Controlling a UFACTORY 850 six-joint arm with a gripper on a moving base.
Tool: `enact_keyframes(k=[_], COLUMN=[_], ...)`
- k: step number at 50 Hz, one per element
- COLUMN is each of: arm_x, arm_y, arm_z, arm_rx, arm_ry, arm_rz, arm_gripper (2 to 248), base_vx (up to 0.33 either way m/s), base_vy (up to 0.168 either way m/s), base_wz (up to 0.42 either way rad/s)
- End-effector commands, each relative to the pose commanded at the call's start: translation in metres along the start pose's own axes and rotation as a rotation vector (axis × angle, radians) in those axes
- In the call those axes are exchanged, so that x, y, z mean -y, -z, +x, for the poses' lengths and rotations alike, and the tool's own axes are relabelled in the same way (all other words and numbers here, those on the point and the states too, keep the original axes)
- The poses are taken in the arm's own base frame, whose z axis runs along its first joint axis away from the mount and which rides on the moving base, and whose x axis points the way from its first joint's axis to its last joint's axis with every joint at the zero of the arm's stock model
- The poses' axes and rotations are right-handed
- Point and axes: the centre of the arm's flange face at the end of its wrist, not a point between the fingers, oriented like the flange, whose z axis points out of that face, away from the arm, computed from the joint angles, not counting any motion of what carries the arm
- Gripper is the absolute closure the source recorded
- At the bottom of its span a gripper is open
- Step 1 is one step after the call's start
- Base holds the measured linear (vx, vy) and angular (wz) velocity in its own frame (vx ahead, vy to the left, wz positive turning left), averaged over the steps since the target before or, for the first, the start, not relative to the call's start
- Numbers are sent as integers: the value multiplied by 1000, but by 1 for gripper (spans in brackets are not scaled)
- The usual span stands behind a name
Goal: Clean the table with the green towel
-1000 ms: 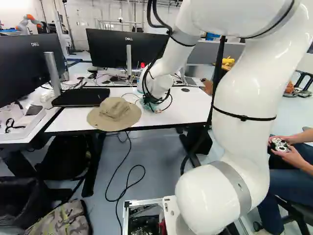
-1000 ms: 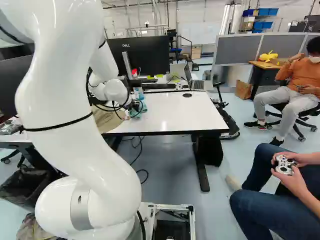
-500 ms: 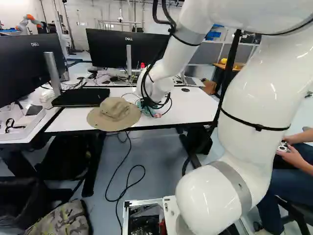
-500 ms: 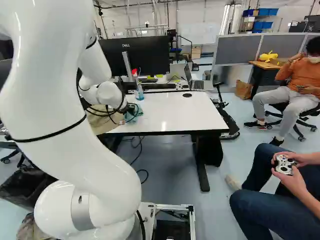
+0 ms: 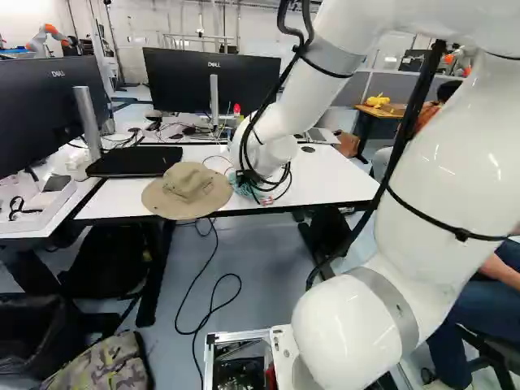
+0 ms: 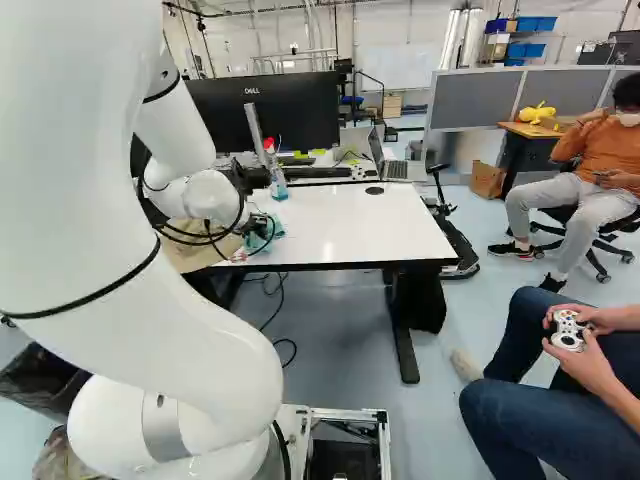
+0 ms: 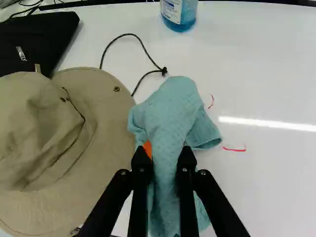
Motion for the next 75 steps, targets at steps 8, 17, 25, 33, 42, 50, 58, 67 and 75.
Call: enact_keyframes(k=[8, 17, 25, 33, 42, 50, 58, 67, 75], arm_x=[-11, -25, -38, -51, -65, -76, -85, -89, -87], arm_y=[3, 4, 3, 2, -2, -8, -16, -27, -38], arm_z=[-3, -2, 0, 2, 9, 19, 29, 42, 54], arm_rx=[-1, -4, -6, -8, -12, -30, -34, -38, -41], arm_ry=[-21, -47, -71, -95, -121, -138, -153, -156, -151], arm_rz=[-18, -41, -62, -84, -106, -123, -136, -139, -134], arm_gripper=[188, 188, 188, 188, 188, 188, 188, 188, 188], base_vx=[0, 0, 0, 0, 0, 0, 0, 0, 0], base_vy=[0, 0, 0, 0, 0, 0, 0, 0, 0], base_wz=[0, 0, 0, 0, 0, 0, 0, 0, 0])
